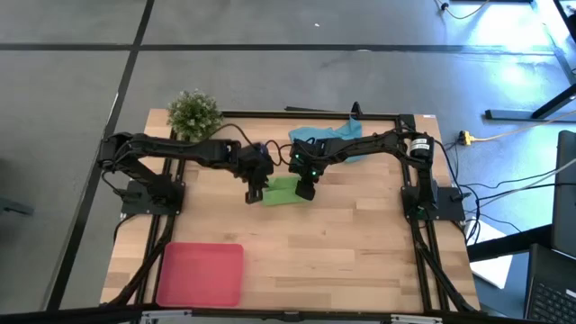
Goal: Roll microfiber towels into tight, uniform cylinder then place into a basket
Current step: Roll the microfiber green towel
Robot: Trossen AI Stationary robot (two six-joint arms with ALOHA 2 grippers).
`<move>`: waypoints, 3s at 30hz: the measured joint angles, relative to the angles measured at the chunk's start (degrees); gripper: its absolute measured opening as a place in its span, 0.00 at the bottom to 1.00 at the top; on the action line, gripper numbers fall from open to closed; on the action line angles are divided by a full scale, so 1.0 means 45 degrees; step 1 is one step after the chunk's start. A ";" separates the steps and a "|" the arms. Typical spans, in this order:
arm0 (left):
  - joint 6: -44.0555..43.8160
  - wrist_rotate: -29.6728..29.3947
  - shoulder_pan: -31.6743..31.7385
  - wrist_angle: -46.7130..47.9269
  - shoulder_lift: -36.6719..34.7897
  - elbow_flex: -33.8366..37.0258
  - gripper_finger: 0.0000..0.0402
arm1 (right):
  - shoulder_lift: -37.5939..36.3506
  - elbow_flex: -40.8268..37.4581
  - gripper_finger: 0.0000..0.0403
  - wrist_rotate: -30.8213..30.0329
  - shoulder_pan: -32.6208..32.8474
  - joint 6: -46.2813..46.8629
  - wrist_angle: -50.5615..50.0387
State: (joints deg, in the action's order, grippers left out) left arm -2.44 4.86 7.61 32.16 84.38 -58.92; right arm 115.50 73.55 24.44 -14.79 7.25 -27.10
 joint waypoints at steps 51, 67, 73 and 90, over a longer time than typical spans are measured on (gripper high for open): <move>-0.2472 -0.3306 -0.2218 0.1821 -0.1012 -0.0024 0.24 | -0.0102 0.2811 0.34 -0.2215 -0.0068 -0.0069 -0.3391; -0.2770 -0.3284 -0.2232 0.1878 -0.1078 -0.0024 0.24 | -0.3550 0.0053 0.34 -0.2068 0.1131 -0.4145 -0.3829; -0.2769 -0.3292 -0.2164 0.1841 -0.1078 -0.0024 0.24 | -0.3667 -0.2325 0.34 -0.0958 0.1769 -0.5131 -0.0067; -0.2769 -0.3292 -0.2159 0.1839 -0.1078 -0.0024 0.24 | -0.3682 -0.5624 0.34 -0.1152 0.2665 -0.7384 0.6091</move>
State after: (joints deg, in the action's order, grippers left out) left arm -14.90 -9.96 -2.11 40.44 79.53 -59.02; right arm 98.94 48.24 19.26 -2.79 -25.98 0.31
